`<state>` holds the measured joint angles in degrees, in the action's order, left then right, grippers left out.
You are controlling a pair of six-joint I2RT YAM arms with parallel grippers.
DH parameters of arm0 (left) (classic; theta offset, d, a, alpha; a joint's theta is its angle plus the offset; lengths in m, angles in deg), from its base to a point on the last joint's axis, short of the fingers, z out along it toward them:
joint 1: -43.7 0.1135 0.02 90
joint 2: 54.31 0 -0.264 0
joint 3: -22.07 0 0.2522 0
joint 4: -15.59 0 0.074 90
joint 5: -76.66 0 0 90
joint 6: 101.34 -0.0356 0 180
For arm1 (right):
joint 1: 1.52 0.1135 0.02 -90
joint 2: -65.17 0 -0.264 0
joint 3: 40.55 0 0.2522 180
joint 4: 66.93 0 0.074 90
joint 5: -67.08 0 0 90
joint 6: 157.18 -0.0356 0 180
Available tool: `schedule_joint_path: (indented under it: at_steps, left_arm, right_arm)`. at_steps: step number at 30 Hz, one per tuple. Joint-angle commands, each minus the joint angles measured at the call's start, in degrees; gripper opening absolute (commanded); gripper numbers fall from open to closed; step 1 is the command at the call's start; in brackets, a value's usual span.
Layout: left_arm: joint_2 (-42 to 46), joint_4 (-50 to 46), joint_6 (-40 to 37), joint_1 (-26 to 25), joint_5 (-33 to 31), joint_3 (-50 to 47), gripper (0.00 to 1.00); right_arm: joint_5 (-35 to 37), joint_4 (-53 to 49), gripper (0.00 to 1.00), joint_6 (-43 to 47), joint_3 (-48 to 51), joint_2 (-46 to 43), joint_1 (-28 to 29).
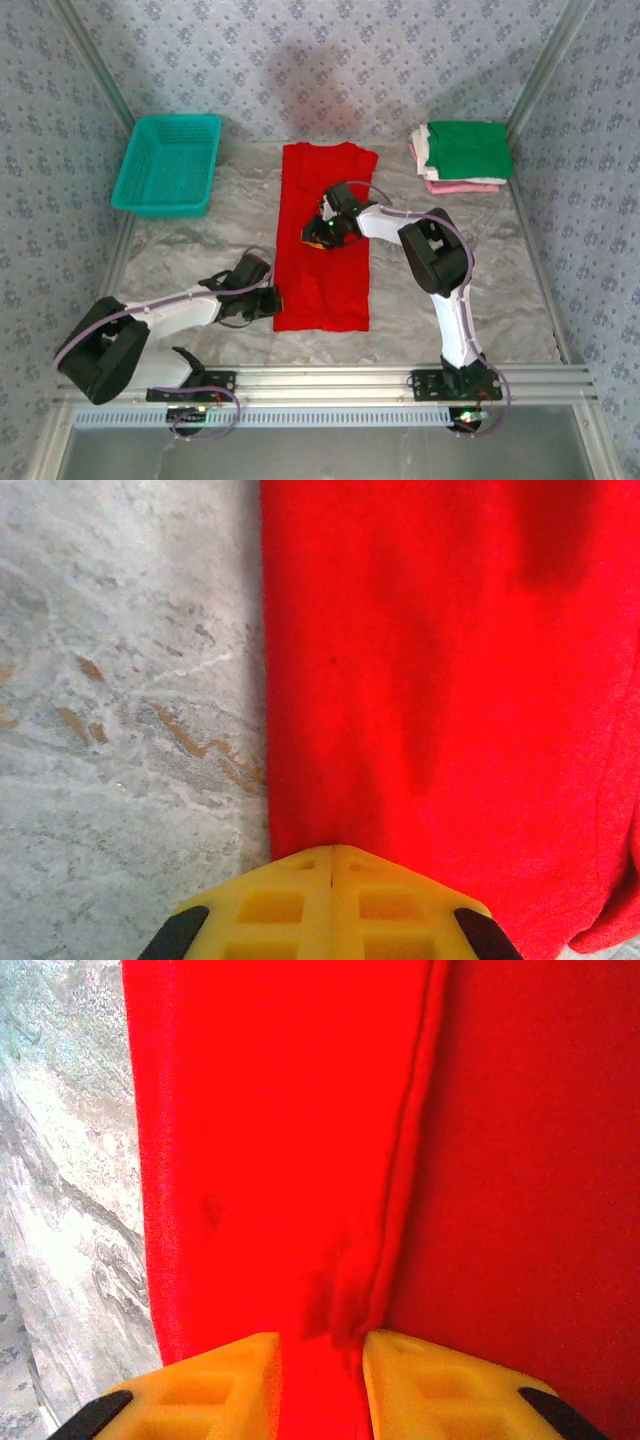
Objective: Fold and stack the t-shirts
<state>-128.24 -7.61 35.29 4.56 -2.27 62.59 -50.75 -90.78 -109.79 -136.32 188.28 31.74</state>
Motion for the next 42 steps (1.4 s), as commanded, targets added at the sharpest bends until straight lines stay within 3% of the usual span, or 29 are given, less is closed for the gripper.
schedule_joint_path:
  at_steps: [1, 5, 13, 21, 35, 40, 42]
  left_arm:
    - [-1.6, -8.2, 1.0, -0.7, -2.6, -3.4, 0.00]
    - [0.4, -10.3, 1.4, -0.6, -2.6, -4.4, 0.00]
    - [1.6, -14.8, 0.1, -0.6, -3.0, -4.4, 0.00]
    - [-1.1, -11.6, 0.5, -0.6, -2.1, -4.6, 0.00]
    - [-2.8, -10.1, 0.1, -0.7, -1.8, -4.0, 0.00]
    - [-3.1, -9.7, 0.4, -0.7, -2.0, -4.1, 0.00]
    - [-3.1, -9.5, 0.6, -0.7, -2.0, -4.3, 0.00]
  right_arm:
    - [3.3, -3.9, 0.31, 0.3, -1.1, 0.5, 0.1]
    - [7.0, -6.1, 0.32, 1.3, -0.5, -0.6, -0.3]
    - [7.0, -7.5, 0.32, 1.5, -0.3, -1.2, -1.3]
    - [6.9, -7.9, 0.37, 1.4, -1.2, -1.3, -0.9]
    - [6.4, -8.8, 0.36, -0.2, -3.1, -0.6, 0.1]
    - [3.3, -5.7, 0.28, -1.6, -4.9, 2.3, 0.9]
    - [3.5, -4.7, 0.14, -2.2, -5.0, 2.4, 0.9]
